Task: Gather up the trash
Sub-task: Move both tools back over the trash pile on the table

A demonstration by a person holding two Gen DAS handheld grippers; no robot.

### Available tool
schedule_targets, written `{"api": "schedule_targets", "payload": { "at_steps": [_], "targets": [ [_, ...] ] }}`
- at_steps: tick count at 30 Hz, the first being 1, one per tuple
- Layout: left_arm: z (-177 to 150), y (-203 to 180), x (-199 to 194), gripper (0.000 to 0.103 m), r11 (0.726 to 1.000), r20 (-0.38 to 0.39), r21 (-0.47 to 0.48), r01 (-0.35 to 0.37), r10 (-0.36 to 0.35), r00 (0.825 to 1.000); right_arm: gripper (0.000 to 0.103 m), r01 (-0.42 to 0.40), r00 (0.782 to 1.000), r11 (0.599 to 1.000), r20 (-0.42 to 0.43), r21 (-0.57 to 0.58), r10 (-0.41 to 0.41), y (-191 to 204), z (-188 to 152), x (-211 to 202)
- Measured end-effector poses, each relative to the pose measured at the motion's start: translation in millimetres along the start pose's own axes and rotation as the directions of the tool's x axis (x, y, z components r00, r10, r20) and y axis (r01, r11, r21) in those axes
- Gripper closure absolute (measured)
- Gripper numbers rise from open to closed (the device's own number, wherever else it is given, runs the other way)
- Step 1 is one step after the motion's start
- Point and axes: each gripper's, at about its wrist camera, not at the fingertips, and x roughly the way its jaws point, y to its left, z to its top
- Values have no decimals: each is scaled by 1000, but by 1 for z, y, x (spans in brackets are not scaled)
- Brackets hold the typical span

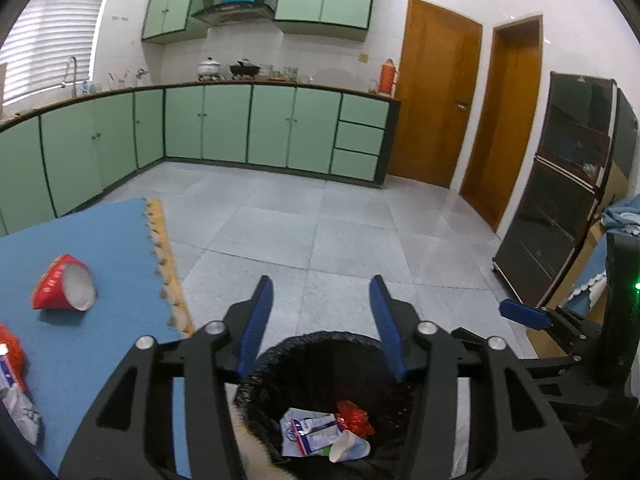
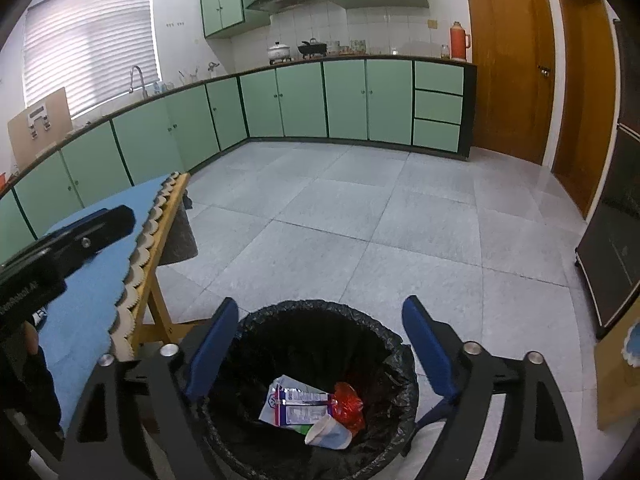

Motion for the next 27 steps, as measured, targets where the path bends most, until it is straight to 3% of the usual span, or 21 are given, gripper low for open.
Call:
{"api": "schedule_targets", "payload": {
  "at_steps": [7,13,17,27],
  "targets": [
    [3,36,-42,39,996,42,-21,-90,91,995,7,-44,997,998,55,-39,47,41,12,-16],
    [-8,85,-86,32,976,57,-45,-215,217,974,6,-123,989,990,74,-71,128,87,18,-19],
    [-15,119,-113,31,951,54,-68,-301,305,951,6,-187,979,977,61,-105,194,124,17,-15],
    [-44,206,-175,31,840,11,-158,-520,528,849,6,-344,934,911,16,-227,357,229,6,-5]
  ]
}}
